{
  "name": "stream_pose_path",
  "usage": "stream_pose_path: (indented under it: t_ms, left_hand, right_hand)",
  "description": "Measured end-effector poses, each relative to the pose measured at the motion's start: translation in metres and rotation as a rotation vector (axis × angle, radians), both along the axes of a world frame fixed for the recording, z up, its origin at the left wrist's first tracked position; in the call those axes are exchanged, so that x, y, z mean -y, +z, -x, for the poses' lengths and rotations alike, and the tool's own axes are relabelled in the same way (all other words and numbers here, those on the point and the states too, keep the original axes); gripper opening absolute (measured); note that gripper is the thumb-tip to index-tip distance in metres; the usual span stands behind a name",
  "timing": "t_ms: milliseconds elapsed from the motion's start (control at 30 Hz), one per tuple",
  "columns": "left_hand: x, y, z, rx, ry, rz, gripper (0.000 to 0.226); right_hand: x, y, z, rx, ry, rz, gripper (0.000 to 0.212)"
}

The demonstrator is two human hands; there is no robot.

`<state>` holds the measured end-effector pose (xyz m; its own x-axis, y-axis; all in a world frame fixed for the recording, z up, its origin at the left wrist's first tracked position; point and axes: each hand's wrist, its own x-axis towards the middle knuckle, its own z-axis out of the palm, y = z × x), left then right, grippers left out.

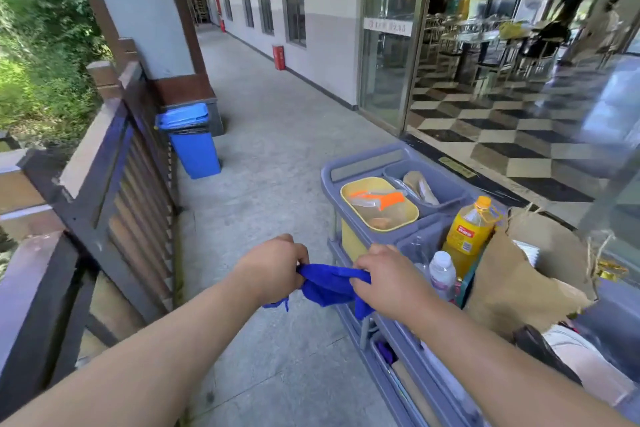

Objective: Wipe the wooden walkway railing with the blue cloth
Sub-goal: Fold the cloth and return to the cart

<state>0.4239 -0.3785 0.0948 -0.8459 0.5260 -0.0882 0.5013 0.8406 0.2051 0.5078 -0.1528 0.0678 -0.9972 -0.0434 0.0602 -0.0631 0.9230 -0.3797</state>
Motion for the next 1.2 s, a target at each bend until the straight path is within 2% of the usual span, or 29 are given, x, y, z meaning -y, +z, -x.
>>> stream_pose_path:
  t_ms: [133,233,467,600,700,800,867,967,1067,1200]
  left_hand:
    - [-0.027,-0.001,0.066,0.002,-0.064,0.024,0.018]
    - [-0.049,-0.003,0.110,0.009,-0.112,0.051,0.013]
    - [-0.106,-0.020,0.202,0.002,-0.365,0.020,0.011]
    - [-0.143,-0.026,0.235,0.061,-0.475,-0.018,0.014]
    - [-0.173,-0.033,0.254,0.100,-0.562,-0.010,0.012]
    - [-0.199,-0.041,0.262,0.113,-0.639,0.007,0.013]
    - [-0.217,-0.048,0.266,0.094,-0.669,0.031,0.012]
    - [-0.241,-0.061,0.271,0.105,-0.675,0.066,0.023]
    - [-0.261,-0.078,0.277,0.179,-0.684,0.095,0.031]
    - [-0.279,-0.102,0.283,0.268,-0.744,0.181,0.031]
  right_hand:
    - [-0.017,0.003,0.048,0.023,-0.073,0.037,0.011]
    - [-0.028,0.005,0.078,0.042,-0.161,0.043,0.012]
    - [-0.051,-0.006,0.133,0.077,-0.486,0.086,0.011]
    - [-0.060,-0.007,0.147,0.114,-0.667,0.138,0.005]
    - [-0.068,-0.010,0.156,0.122,-0.812,0.198,0.014]
    - [-0.079,-0.016,0.163,0.130,-0.923,0.260,0.006]
    - [-0.089,-0.024,0.170,0.134,-0.969,0.291,0.006]
    - [-0.105,-0.041,0.179,0.186,-1.006,0.294,0.006]
    - [-0.121,-0.062,0.187,0.254,-0.998,0.287,0.008]
    - [-0.136,-0.090,0.196,0.348,-0.970,0.241,0.017]
